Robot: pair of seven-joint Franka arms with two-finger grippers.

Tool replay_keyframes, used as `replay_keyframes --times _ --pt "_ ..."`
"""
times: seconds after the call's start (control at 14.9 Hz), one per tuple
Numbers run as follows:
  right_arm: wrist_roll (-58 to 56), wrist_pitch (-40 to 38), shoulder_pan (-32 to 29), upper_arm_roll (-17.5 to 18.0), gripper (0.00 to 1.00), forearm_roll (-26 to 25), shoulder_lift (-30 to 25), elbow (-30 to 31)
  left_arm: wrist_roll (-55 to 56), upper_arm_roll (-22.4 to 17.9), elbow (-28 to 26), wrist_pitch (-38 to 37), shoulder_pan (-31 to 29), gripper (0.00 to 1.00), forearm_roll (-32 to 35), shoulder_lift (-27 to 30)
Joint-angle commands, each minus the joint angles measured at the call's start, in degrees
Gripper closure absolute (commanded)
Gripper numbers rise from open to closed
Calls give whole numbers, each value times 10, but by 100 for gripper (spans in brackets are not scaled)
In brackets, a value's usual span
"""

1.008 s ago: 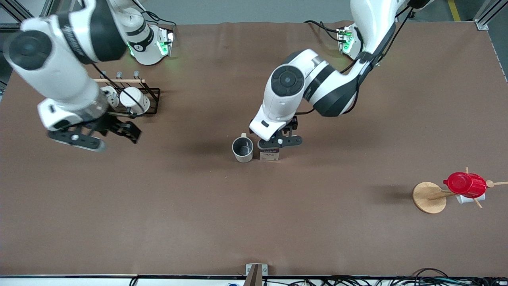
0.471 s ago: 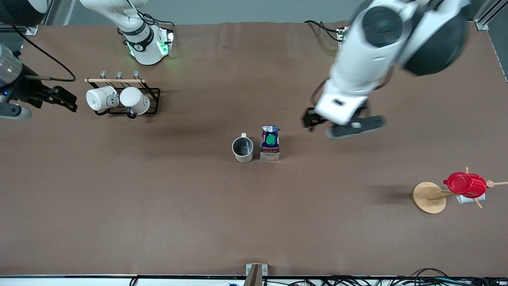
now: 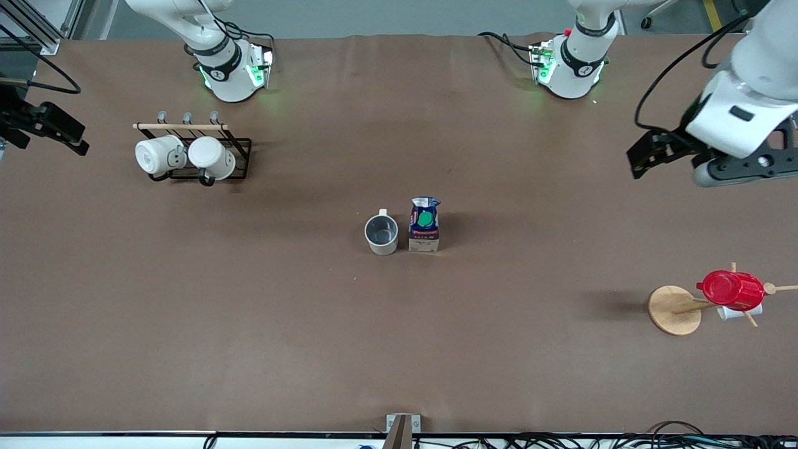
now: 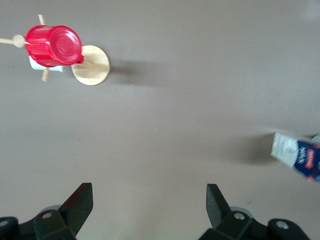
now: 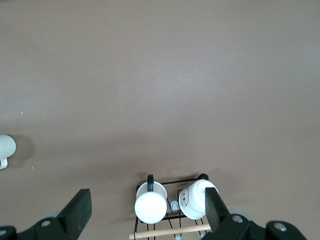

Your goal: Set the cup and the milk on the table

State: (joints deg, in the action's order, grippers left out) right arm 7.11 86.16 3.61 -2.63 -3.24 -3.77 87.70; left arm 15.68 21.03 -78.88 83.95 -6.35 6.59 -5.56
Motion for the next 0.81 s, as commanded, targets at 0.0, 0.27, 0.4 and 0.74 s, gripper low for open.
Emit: replay_keyframes --times 0.0,0.27,0.4,0.74 --pt "-18 -10 -19 13 0 9 20 -19 -70 -81 -63 0 39 0 -38 60" --pt "-16 -10 -76 73 0 7 20 -18 -107 -147 -139 7 86 0 -50 121" --pt "-15 -7 -56 56 0 6 22 -18 -107 -149 -169 18 90 0 -50 146" --pt "-16 -5 -59 52 0 10 24 -19 -109 -148 -146 14 87 0 -48 137"
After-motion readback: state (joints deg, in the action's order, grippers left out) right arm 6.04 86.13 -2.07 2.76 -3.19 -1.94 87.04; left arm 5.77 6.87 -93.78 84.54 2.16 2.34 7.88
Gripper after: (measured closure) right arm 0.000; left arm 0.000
